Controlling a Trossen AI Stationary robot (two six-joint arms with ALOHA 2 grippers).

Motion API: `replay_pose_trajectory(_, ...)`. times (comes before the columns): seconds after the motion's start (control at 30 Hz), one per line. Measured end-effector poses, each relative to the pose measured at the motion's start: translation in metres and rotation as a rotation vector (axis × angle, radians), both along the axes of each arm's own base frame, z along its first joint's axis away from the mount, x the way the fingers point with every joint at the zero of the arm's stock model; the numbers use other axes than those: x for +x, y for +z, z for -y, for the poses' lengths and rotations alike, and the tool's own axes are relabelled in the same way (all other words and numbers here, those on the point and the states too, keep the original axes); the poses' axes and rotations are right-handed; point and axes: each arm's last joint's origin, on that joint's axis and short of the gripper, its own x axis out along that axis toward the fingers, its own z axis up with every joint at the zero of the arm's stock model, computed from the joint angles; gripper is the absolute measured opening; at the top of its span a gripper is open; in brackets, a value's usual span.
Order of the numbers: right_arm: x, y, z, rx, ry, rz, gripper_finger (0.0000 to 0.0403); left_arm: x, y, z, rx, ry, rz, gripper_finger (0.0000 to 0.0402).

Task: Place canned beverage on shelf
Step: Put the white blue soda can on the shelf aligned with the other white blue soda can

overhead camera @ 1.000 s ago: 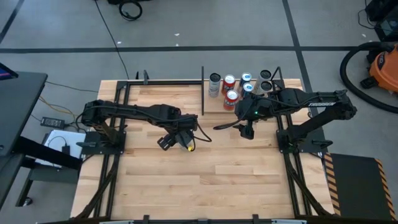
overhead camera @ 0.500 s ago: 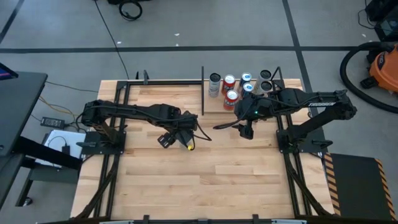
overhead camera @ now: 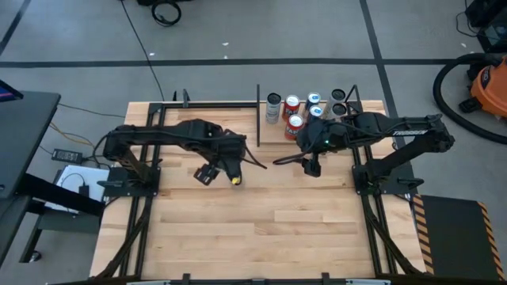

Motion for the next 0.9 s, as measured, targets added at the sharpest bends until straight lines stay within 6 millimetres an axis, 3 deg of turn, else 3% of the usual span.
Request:
replay_pose_trajectory(0.17,0.018,-0.007,-0.001,-0.037,0.042,0.007,0.0360,-0.012,0.015,-0.001,-0.037,0.101,-0.047,0.0314)
replay_pose_trajectory(0.33,0.044,-0.029,-0.003,-0.099,0.113,-0.078,0.0377,-0.019,0.022,0.002,-0.172,0.122,-0.032,0.0314)
replay_pose_trajectory(0.5,0.068,-0.053,-0.005,-0.134,0.157,-0.145,0.0396,-0.024,0.027,0.001,-0.194,0.156,-0.016,0.0314)
replay_pose_trajectory(0.9,0.128,-0.089,-0.011,-0.120,0.230,0.014,0.0399,-0.043,0.045,-0.002,-0.216,0.222,0.055,0.0314)
